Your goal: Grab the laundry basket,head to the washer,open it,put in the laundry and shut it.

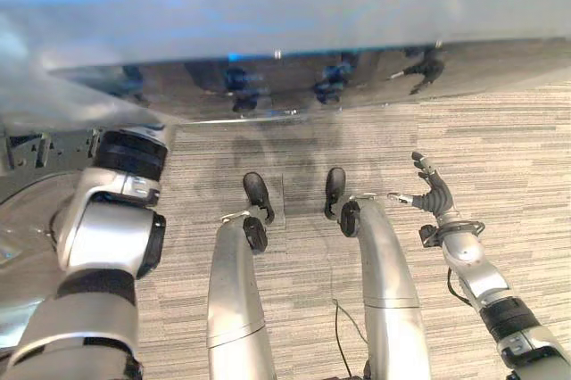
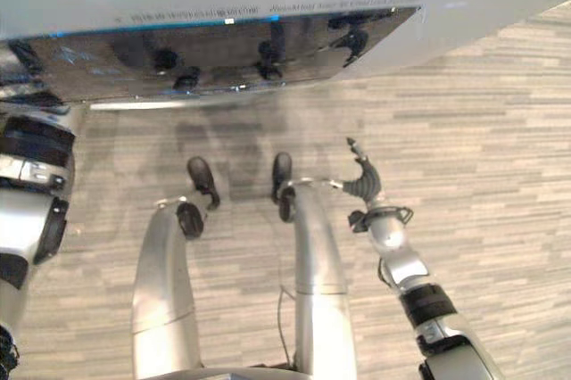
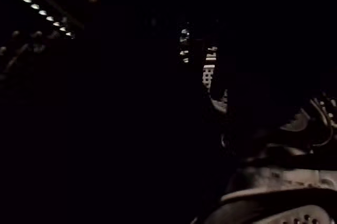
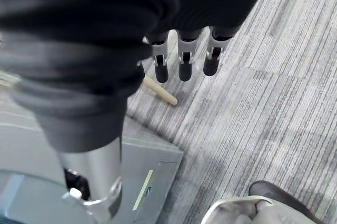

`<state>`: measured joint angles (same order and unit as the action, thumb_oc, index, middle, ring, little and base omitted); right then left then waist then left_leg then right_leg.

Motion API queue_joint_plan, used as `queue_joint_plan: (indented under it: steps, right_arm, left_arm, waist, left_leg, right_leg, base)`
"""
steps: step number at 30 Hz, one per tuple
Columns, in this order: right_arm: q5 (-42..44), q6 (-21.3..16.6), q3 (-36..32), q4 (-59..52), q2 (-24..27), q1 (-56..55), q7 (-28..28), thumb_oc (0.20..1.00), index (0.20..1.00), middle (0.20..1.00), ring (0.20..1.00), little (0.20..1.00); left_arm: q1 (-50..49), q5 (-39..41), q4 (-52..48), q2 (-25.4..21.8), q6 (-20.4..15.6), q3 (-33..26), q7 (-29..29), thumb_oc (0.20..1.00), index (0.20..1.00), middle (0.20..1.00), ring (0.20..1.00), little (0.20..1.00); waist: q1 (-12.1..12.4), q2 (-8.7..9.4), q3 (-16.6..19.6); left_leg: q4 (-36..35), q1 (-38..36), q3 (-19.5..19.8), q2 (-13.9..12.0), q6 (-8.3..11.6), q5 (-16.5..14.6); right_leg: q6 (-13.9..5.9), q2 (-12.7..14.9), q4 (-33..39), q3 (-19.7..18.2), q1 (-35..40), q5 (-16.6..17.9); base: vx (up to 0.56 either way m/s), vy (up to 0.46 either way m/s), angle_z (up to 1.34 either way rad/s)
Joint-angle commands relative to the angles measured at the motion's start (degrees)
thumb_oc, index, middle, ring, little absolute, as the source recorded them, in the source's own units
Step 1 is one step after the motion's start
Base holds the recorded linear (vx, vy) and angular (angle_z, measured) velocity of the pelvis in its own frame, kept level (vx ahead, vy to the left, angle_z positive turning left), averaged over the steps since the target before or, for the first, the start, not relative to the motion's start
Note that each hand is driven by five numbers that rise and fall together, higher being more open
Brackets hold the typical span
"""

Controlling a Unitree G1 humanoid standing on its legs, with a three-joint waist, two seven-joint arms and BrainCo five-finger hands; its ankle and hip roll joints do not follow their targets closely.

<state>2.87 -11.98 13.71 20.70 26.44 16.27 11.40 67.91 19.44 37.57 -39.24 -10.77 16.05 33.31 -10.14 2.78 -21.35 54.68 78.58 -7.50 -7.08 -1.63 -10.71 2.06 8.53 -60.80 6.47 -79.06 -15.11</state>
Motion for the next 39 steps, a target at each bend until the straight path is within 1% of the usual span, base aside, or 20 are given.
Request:
queue_joint_plan:
  steps: [1, 7, 8, 11, 13, 15, 17, 18, 20, 23, 24, 26, 28, 30, 31, 32, 33, 35, 36, 39]
  right_arm:
    - [1.72, -1.91, -0.63, -3.48, 2.1, -3.6, -0.3, 1.0, 1.0, 1.0, 1.0, 1.0]
    - [0.5, -0.88, -1.64, -3.15, 1.59, -4.87, -0.4, 1.0, 1.0, 1.0, 1.0, 1.0]
    - [-0.11, -0.08, -2.02, -2.0, 0.78, -5.45, -0.11, 1.0, 1.0, 1.0, 1.0, 1.0]
    - [-0.89, 0.46, -2.37, -1.01, 0.76, -6.14, 0.25, 1.0, 1.0, 1.0, 1.0, 1.0]
    - [-2.31, 1.41, -2.44, 1.46, 0.48, -7.05, 0.38, 1.0, 1.0, 1.0, 1.0, 1.0]
    - [-2.38, 1.69, -2.27, 2.48, 0.22, -7.51, 0.02, 1.0, 1.0, 1.0, 1.0, 1.0]
    - [-4.06, 2.7, -2.07, 5.68, -0.53, -9.68, -0.79, 1.0, 1.0, 1.0, 1.0, 1.0]
    - [-4.06, 2.69, -2.05, 5.69, -0.54, -9.71, -0.78, 1.0, 1.0, 1.0, 1.0, 1.0]
    - [-4.49, 3.12, -2.67, 9.34, -1.96, -12.09, -1.77, 1.0, 1.0, 1.0, 1.0, 1.0]
    - [-4.68, 3.42, -2.75, 11.79, -3.11, -13.31, -2.49, 1.0, 1.0, 1.0, 1.0, 1.0]
    - [-5.23, 3.7, -3.15, 13.29, -3.96, -14.73, -2.96, 1.0, 1.0, 1.0, 1.0, 1.0]
    - [-5.51, 3.88, -3.23, 14.19, -4.22, -15.39, -3.17, 1.0, 1.0, 1.0, 1.0, 1.0]
    - [-5.9, 4.46, -4.07, 15.81, -5.41, -16.23, -2.85, 1.0, 1.0, 1.0, 1.0, 1.0]
    - [-5.9, 4.45, -4.07, 15.83, -5.41, -16.21, -2.85, 1.0, 1.0, 1.0, 1.0, 1.0]
    - [-5.64, 4.59, -4.11, 16.64, -5.79, -16.19, -2.96, 1.0, 1.0, 1.0, 1.0, 1.0]
    - [-5.63, 4.68, -3.84, 18.29, -6.23, -16.21, -3.24, 1.0, 1.0, 1.0, 1.0, 1.0]
    - [-5.61, 4.66, -3.83, 19.01, -6.29, -16.34, -3.44, 1.0, 1.0, 1.0, 1.0, 1.0]
    - [-5.83, 4.68, -3.78, 19.47, -6.47, -16.73, -3.66, 1.0, 1.0, 1.0, 1.0, 1.0]
    - [-6.24, 4.56, -4.12, 19.59, -6.82, -17.92, -3.58, 1.0, 1.0, 1.0, 1.0, 1.0]
    - [-5.56, 4.93, -3.2, 21.51, -7.14, -16.81, -3.36, 1.0, 1.0, 1.0, 1.0, 1.0]
  left_arm:
    - [-5.1, -0.47, 0.88, 1.48, -2.89, -0.87, -4.21, 1.0, 1.0, 1.0, 1.0, 1.0]
    - [-16.38, -2.51, -2.6, 4.44, -2.26, -1.84, -9.88, 1.0, 1.0, 1.0, 1.0, 1.0]
    - [-23.1, -2.74, -5.48, 7.87, -2.34, -3.0, -11.61, 1.0, 1.0, 1.0, 1.0, 1.0]
    - [-30.49, -4.75, -9.28, 10.68, -2.12, -3.65, -12.65, 1.0, 1.0, 1.0, 1.0, 1.0]
    - [-42.38, -5.46, -11.61, 14.61, -2.38, -4.53, -15.83, 1.0, 1.0, 1.0, 1.0, 1.0]
    - [-45.84, -4.92, -11.63, 15.53, -2.49, -4.86, -17.1, 1.0, 1.0, 1.0, 1.0, 1.0]
    - [-54.74, -3.54, -9.64, 17.62, -2.03, -4.63, -21.01, 1.0, 1.0, 1.0, 1.0, 1.0]
    - [-54.8, -3.53, -9.67, 17.61, -2.03, -4.63, -21.02, 1.0, 1.0, 1.0, 1.0, 1.0]
    - [-61.46, -4.81, -4.48, 18.56, -1.0, -4.33, -24.29, 1.0, 1.0, 1.0, 1.0, 1.0]
    - [-64.61, -5.42, -0.75, 19.34, 0.0, -5.27, -25.63, 1.0, 1.0, 1.0, 1.0, 1.0]
    - [-67.34, -7.33, 1.42, 19.47, 0.46, -5.95, -26.16, 1.0, 1.0, 1.0, 1.0, 1.0]
    - [-68.67, -8.52, 2.44, 19.59, 0.79, -6.08, -26.52, 1.0, 1.0, 1.0, 1.0, 1.0]
    - [-71.11, -9.83, 4.23, 20.1, 1.13, -7.89, -25.93, 1.0, 1.0, 1.0, 1.0, 1.0]
    - [-71.08, -9.84, 4.24, 20.1, 1.12, -7.9, -25.92, 1.0, 1.0, 1.0, 1.0, 1.0]
    - [-71.03, -10.22, 4.74, 19.92, 1.29, -8.11, -25.82, 1.0, 1.0, 1.0, 1.0, 1.0]
    - [-71.19, -11.12, 4.82, 19.83, 1.44, -8.08, -25.68, 1.0, 1.0, 1.0, 1.0, 1.0]
    - [-71.35, -11.42, 5.1, 19.78, 1.49, -8.18, -25.89, 1.0, 1.0, 1.0, 1.0, 1.0]
    - [-71.79, -11.83, 5.01, 19.76, 1.53, -8.24, -25.98, 1.0, 1.0, 1.0, 1.0, 1.0]
    - [-72.81, -11.71, 4.44, 19.78, 1.61, -8.44, -25.85, 1.0, 1.0, 1.0, 1.0, 1.0]
    - [-72.44, -11.88, 4.45, 20.4, 1.64, -8.72, -25.07, 1.0, 1.0, 1.0, 1.0, 1.0]
  waist:
    - [-0.66, -2.16, 6.11]
    - [0.25, -2.07, 6.72]
    - [1.22, -2.08, 6.9]
    - [2.2, -2.01, 6.75]
    - [4.15, -1.48, 6.32]
    - [4.78, -1.24, 6.18]
    - [6.07, -0.55, 5.39]
    - [6.05, -0.54, 5.17]
    - [6.83, -0.36, 4.94]
    - [7.21, -0.38, 5.43]
    - [7.5, -0.26, 6.52]
    - [7.59, -0.18, 6.9]
    - [8.03, -0.5, 8.32]
    - [8.12, -0.46, 8.23]
    - [8.34, -0.96, 7.91]
    - [8.7, -1.94, 7.65]
    - [8.96, -2.01, 8.28]
    - [9.48, -1.98, 9.28]
    - [10.59, -1.33, 10.98]
    - [13.59, -0.78, 12.06]
  left_leg:
    - [-2.76, -1.5, 3.65, -1.32, 1.48, -1.28]
    - [-4.67, -3.82, 3.81, -0.98, 1.46, -0.65]
    - [-6.35, -6.38, 3.78, -0.96, 1.51, -0.41]
    - [-9.33, -11.16, 3.44, -0.59, 1.51, 0.07]
    - [-16.4, -21.08, 2.8, 0.83, 1.64, 1.36]
    - [-19.63, -25.28, 2.69, 1.47, 1.66, 1.95]
    - [-27.47, -36.3, 2.81, 3.67, 1.73, 3.64]
    - [-27.71, -36.71, 2.83, 3.7, 1.73, 3.73]
    - [-35.11, -45.97, 2.77, 5.49, 1.57, 7.14]
    - [-39.74, -52.21, 2.76, 6.28, 1.81, 8.01]
    - [-43.91, -57.64, 2.54, 6.84, 1.83, 8.71]
    - [-45.99, -60.46, 2.16, 6.97, 1.75, 9.01]
    - [-53.08, -66.28, 1.02, 7.17, 1.11, 11.3]
    - [-53.27, -66.48, 0.92, 7.18, 1.1, 11.38]
    - [-54.15, -67.04, 0.85, 6.53, 0.98, 12.4]
    - [-55.54, -67.8, 0.28, 5.43, 0.93, 14.57]
    - [-56.47, -68.44, -0.11, 5.22, 1.18, 15.21]
    - [-57.05, -68.64, -0.42, 5.13, 1.31, 15.9]
    - [-57.65, -68.12, -0.74, 5.5, 1.5, 16.95]
    - [-57.3, -64.49, -1.75, 4.94, 3.53, 20.72]
  right_leg:
    - [-4.99, -1.52, 10.85, -2.54, 2.96, 4.74]
    - [-4.99, -1.03, 12.24, -2.06, 5.43, 4.96]
    - [-5.1, -0.52, 13.34, -1.83, 7.75, 5.16]
    - [-5.28, 0.06, 15.51, -1.43, 11.96, 5.58]
    - [-6.07, 1.06, 20.75, -0.59, 20.61, 6.8]
    - [-6.36, 1.21, 23.21, -0.09, 24.38, 7.39]
    - [-6.99, 1.64, 30.23, 1.39, 35.6, 9.22]
    - [-7.0, 1.64, 30.42, 1.45, 36.0, 9.28]
    - [-7.29, 2.07, 37.75, 3.6, 45.92, 12.35]
    - [-7.91, 1.78, 41.67, 4.49, 52.2, 13.18]
    - [-8.77, 1.57, 46.07, 4.94, 57.66, 14.62]
    - [-9.24, 1.47, 48.04, 4.89, 60.13, 15.57]
    - [-11.87, 1.53, 51.4, 4.7, 62.98, 19.75]
    - [-11.89, 1.53, 51.39, 4.59, 63.03, 19.76]
    - [-12.0, 0.76, 48.69, 4.15, 62.53, 18.33]
    - [-11.34, -1.64, 41.42, 3.62, 64.07, 13.8]
    - [-11.09, -2.65, 39.61, 3.8, 66.1, 12.05]
    - [-11.05, -3.51, 38.13, 4.19, 68.09, 11.4]
    - [-10.63, -5.72, 37.13, 3.61, 72.05, 9.81]
    - [-7.04, -8.36, 48.59, 3.7, 77.44, 4.24]
  base:
    - [-0.02, 0.048, 0.03]
    - [0.0, 0.02, 0.03]
    - [-0.01, 0.036, 0.03]
    - [-0.03, 0.06, 0.11]
    - [-0.02, 0.052, 0.17]
    - [0.01, 0.032, 0.15]
    - [0.07, 0.044, 0.22]
    - [0.11, 0.065, 0.24]
    - [0.07, 0.083, 0.32]
    - [0.11, 0.079, 0.37]
    - [0.15, 0.114, 0.03]
    - [0.14, 0.127, -0.07]
    - [0.04, 0.195, -0.1]
    - [-0.04, 0.072, -0.35]
    - [-0.18, 0.13, -0.44]
    - [-0.23, 0.14, -0.33]
    - [-0.18, 0.096, -0.07]
    - [-0.11, -0.024, 0.0]
    - [-0.18, -0.081, 0.12]
    - [-0.26, -0.101, -0.01]
